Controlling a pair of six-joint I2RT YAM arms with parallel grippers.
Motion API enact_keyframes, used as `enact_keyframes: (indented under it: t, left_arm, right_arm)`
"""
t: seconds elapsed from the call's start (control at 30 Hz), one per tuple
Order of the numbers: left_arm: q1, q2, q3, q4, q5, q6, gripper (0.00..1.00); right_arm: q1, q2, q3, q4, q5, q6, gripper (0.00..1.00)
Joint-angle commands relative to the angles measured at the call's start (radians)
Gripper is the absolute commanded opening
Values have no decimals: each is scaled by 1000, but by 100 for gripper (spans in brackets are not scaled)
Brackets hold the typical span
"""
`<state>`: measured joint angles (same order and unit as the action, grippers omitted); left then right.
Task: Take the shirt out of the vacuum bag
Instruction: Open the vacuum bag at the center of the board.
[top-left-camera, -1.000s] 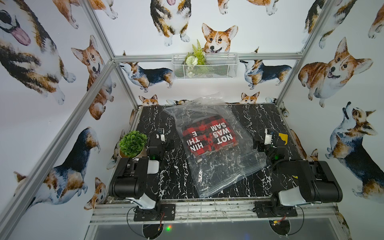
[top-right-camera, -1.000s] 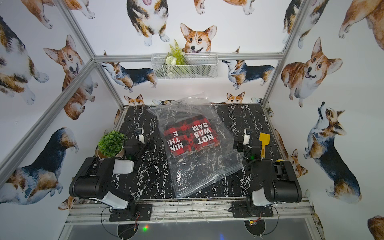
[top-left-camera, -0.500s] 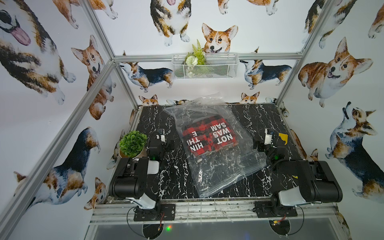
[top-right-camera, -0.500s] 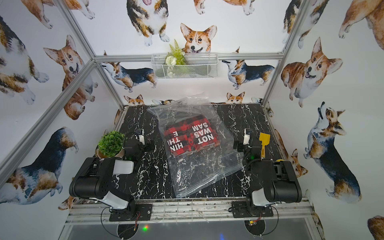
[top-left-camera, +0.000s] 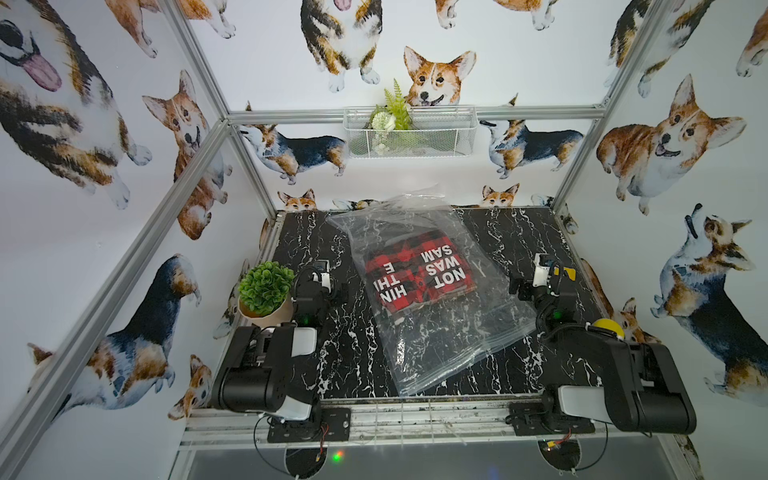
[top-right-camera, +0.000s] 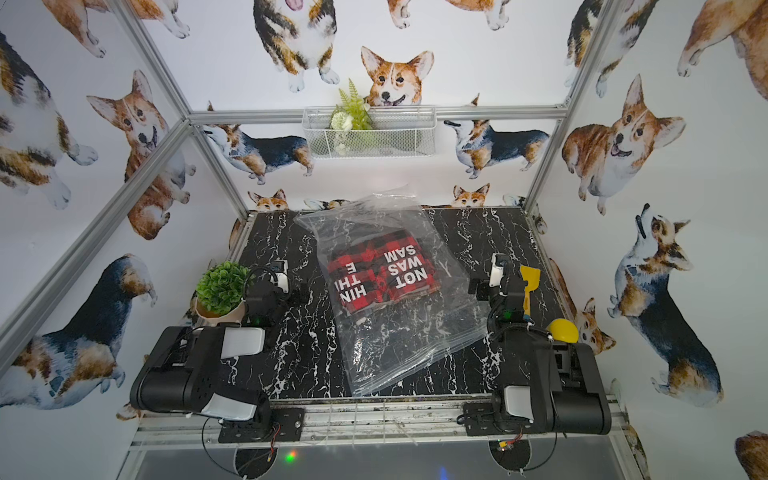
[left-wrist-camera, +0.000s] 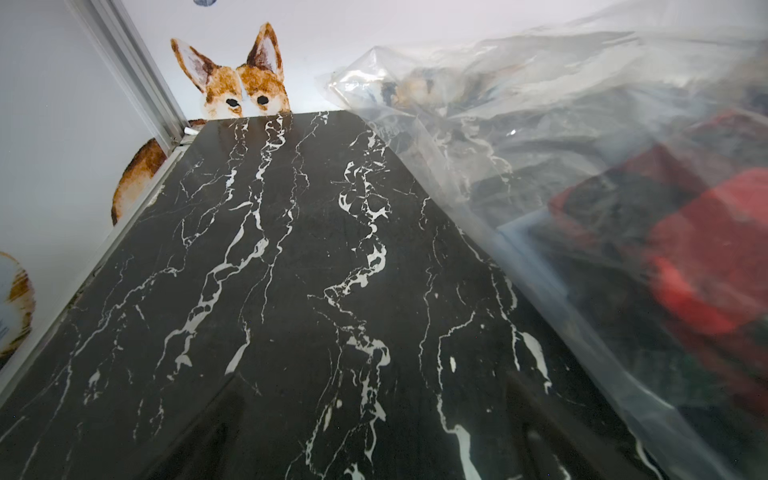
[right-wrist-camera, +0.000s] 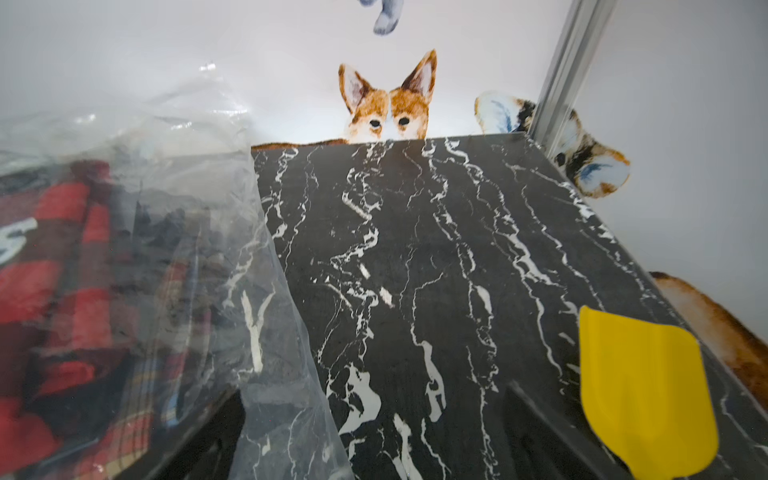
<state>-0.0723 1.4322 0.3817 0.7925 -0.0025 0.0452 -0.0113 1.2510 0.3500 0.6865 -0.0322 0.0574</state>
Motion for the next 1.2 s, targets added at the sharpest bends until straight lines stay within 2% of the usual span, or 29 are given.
enact_keyframes:
  t: [0.0, 0.07, 0.13, 0.2, 0.3, 0.33, 0.37, 0.43, 0.5, 0.57, 0.63, 0.67, 0.73, 0.8, 0.87, 0.97, 1.17]
  left_arm:
    - [-2, -86, 147, -306, 62, 18, 100]
    - [-3, -103, 230, -437, -11, -70, 100]
    - [-2, -129, 291, -566, -120, -183, 100]
    - [0, -149, 299, -617, -173, -260, 100]
    - [7, -239, 229, -551, -17, -251, 100]
    - [7, -268, 209, -537, -3, -267, 100]
    - [7, -287, 209, -562, -47, -312, 100]
    - [9, -303, 250, -722, -258, -532, 100]
    - [24, -309, 284, -762, -164, -469, 100]
    - [19, -313, 307, -795, -99, -446, 100]
    - [20, -328, 345, -853, -25, -451, 100]
    - [18, -341, 345, -855, 21, -456, 100]
    - [16, -377, 346, -868, 124, -466, 100]
    - [-7, -414, 354, -921, 155, -460, 100]
    - [-48, -455, 364, -981, 165, -446, 100]
    - [-183, -516, 379, -1078, 127, -419, 99]
    - [-600, -567, 413, -1221, -98, -428, 100]
  right_arm:
    - [-1, -96, 20, -137, 104, 52, 100]
    - [1, -170, -1, -128, 113, 76, 100]
    - [-1, -242, -33, -112, 173, 169, 100]
    - [0, -312, -54, -125, 238, 255, 100]
    - [0, -417, -61, -224, 377, 461, 100]
    - [0, -460, -53, -304, 431, 550, 100]
    - [-1, -497, -46, -379, 480, 627, 100]
    - [0, -566, -47, -489, 532, 733, 100]
    - [0, -611, -51, -509, 477, 742, 100]
    - [0, -664, -22, -619, 406, 758, 100]
    - [0, -720, 3, -767, 430, 855, 100]
    - [-1, -739, 2, -785, 433, 858, 100]
    - [-2, -749, -5, -732, 352, 787, 100]
    - [-2, -733, 21, -751, 309, 774, 100]
    - [0, -724, 47, -784, 303, 771, 100]
    - [-1, -746, 71, -843, 344, 794, 100]
    - [-1, -685, 217, -1045, 329, 757, 100]
